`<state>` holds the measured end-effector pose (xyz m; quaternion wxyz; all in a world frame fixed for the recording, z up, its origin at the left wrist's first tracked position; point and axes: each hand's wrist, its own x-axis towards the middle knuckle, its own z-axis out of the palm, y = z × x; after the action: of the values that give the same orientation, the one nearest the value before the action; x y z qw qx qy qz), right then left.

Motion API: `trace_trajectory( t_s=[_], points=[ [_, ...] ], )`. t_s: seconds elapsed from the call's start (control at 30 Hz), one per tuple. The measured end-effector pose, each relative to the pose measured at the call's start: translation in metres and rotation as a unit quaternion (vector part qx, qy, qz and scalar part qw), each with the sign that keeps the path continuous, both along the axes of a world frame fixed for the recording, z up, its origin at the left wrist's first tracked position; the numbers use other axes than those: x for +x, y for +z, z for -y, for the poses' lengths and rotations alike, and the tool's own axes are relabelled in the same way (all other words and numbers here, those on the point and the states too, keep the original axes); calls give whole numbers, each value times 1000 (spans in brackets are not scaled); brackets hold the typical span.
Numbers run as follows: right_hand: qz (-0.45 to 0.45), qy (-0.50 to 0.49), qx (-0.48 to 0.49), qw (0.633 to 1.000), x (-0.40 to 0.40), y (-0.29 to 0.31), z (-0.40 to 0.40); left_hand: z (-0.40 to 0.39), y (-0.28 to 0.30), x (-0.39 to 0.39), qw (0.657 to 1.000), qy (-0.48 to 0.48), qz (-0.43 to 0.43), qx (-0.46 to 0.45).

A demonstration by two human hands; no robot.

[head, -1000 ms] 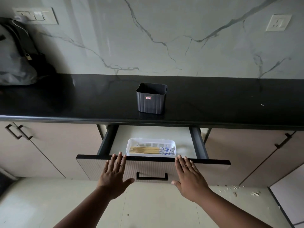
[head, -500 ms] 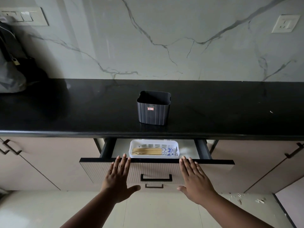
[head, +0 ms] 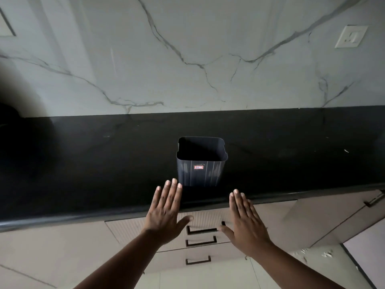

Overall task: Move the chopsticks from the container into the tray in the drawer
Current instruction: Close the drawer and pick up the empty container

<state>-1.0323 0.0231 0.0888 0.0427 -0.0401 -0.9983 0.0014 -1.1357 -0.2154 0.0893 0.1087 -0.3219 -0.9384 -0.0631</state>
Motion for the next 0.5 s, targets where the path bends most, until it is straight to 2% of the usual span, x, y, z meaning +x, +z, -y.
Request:
trace_trajectory(
  t_s=[0.07, 0.13, 0.27, 0.33, 0.4, 0.43, 0.5],
  points=[
    [-28, -20, -50, 998, -16, 8, 4, -5, 9, -18, 999, 24, 24, 40],
    [-45, -59, -156, 985, -35, 17, 7, -13, 16, -35, 989, 49, 68, 126],
    [-52, -114, -351, 928, -73, 41, 10, -32, 28, -66, 930, 79, 186, 306],
    [-51, -116, -393, 911, -90, 48, 7, -40, 29, -80, 907, 69, 229, 348],
    [-52, -98, -403, 908, -106, 52, 3, -49, 28, -92, 884, 63, 270, 376],
    [-53, -86, -402, 910, -113, 53, 0, -53, 29, -97, 861, 62, 303, 404],
    [-51, -64, -406, 910, -129, 50, -6, -62, 32, -108, 780, 42, 378, 497]
  ],
)
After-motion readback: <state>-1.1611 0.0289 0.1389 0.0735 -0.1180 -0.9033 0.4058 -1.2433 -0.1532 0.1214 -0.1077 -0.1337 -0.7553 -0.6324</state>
